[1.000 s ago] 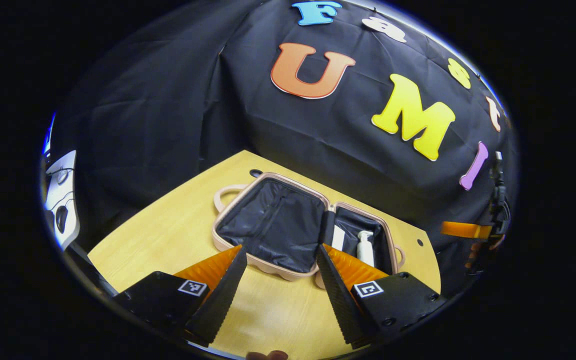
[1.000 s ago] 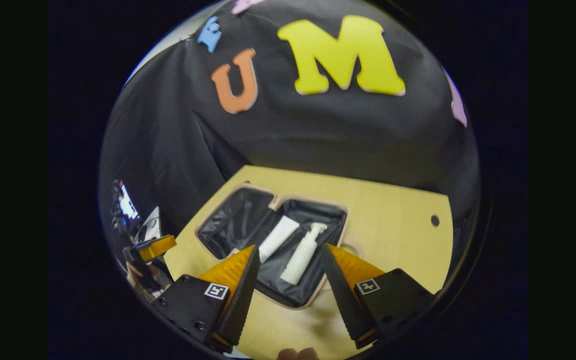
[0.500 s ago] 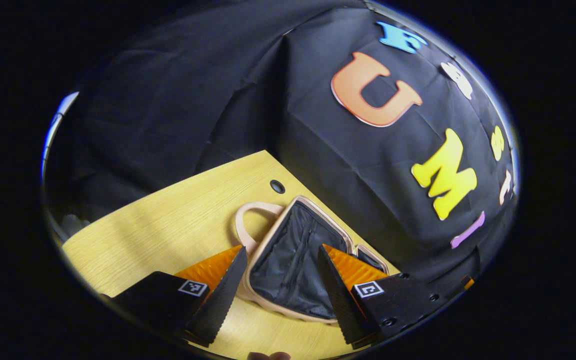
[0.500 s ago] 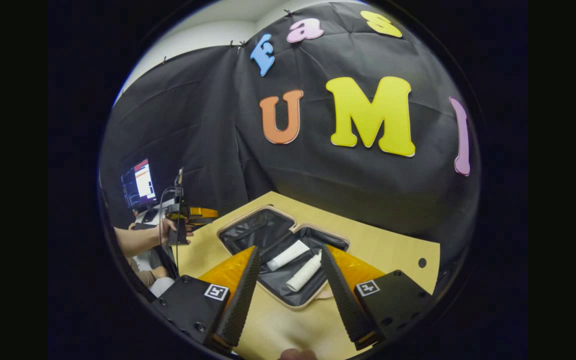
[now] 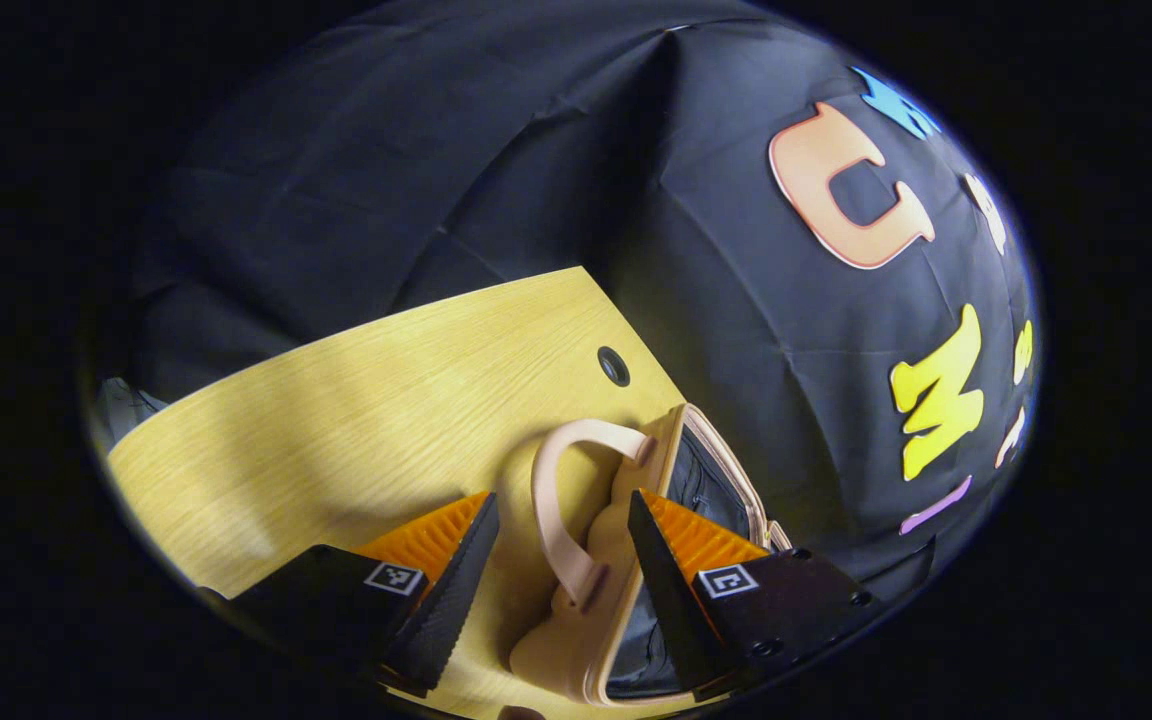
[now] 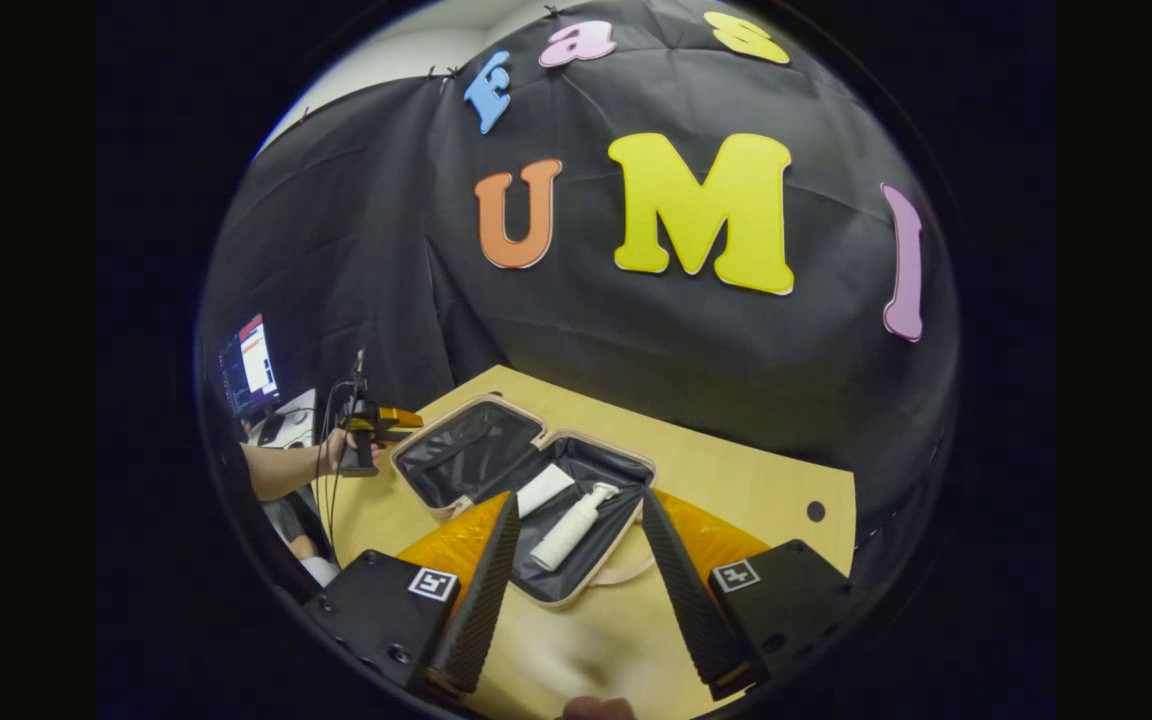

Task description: First open the suitcase, pack the skin care products into it, and then close the suitcase.

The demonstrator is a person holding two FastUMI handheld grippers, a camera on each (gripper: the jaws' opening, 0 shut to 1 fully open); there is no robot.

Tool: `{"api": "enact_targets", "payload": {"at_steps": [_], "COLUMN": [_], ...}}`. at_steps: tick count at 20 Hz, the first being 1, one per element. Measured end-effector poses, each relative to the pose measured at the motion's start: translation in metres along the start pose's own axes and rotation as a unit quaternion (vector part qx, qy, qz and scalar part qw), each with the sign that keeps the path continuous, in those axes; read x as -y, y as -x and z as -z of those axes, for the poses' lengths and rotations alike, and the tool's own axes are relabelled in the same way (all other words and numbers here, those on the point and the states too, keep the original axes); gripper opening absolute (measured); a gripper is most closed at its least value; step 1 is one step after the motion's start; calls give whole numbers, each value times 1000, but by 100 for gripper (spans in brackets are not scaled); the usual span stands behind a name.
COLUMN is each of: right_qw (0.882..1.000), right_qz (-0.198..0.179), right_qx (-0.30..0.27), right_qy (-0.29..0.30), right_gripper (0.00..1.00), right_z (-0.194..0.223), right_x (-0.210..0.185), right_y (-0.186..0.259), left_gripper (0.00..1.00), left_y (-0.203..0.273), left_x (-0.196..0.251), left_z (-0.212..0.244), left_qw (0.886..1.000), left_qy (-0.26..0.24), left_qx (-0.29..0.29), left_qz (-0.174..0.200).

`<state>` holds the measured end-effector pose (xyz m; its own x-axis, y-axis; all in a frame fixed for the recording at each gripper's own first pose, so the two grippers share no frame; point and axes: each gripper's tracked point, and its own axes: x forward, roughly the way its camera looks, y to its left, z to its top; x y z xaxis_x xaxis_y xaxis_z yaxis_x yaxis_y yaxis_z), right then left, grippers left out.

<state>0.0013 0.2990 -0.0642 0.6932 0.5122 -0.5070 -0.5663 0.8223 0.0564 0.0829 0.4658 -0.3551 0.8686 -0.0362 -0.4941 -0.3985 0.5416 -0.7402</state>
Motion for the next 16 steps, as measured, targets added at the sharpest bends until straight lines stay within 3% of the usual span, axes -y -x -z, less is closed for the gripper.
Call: {"api": "enact_targets", "payload": {"at_steps": [3, 5, 6, 7, 8, 10, 12, 16], "right_qw": [1000, 1000, 1000, 1000, 1000, 999, 998, 983], "right_qz": [6, 16, 20, 23, 26, 35, 52, 141], "right_qx": [-3, -7, -5, 0, 4, 15, 35, 115], "right_qy": [6, 10, 7, 0, -8, -22, -33, 3], "right_gripper": [74, 75, 75, 75, 75, 74, 74, 75], "right_z": [2, 7, 9, 8, 9, 8, 3, -22], "right_x": [5, 13, 17, 20, 23, 33, 44, 86], "right_y": [-1, -3, -1, 1, 4, 10, 19, 49], "left_gripper": [77, 75, 35, 41, 28, 13, 11, 9], "left_y": [-15, -22, -22, -23, -20, -12, 1, 41], "left_x": [-2, 0, 1, 0, 0, 9, 22, 92], "left_z": [-2, -2, -3, -3, -5, -10, -19, -47], "left_qw": [1000, 1000, 999, 999, 998, 998, 996, 988], "left_qy": [30, 22, 15, 4, -4, -18, -56, -128], "left_qx": [-2, -4, -5, -7, -6, -6, 3, 59], "left_qz": [-7, -20, -30, -44, -54, -62, -74, -65]}}
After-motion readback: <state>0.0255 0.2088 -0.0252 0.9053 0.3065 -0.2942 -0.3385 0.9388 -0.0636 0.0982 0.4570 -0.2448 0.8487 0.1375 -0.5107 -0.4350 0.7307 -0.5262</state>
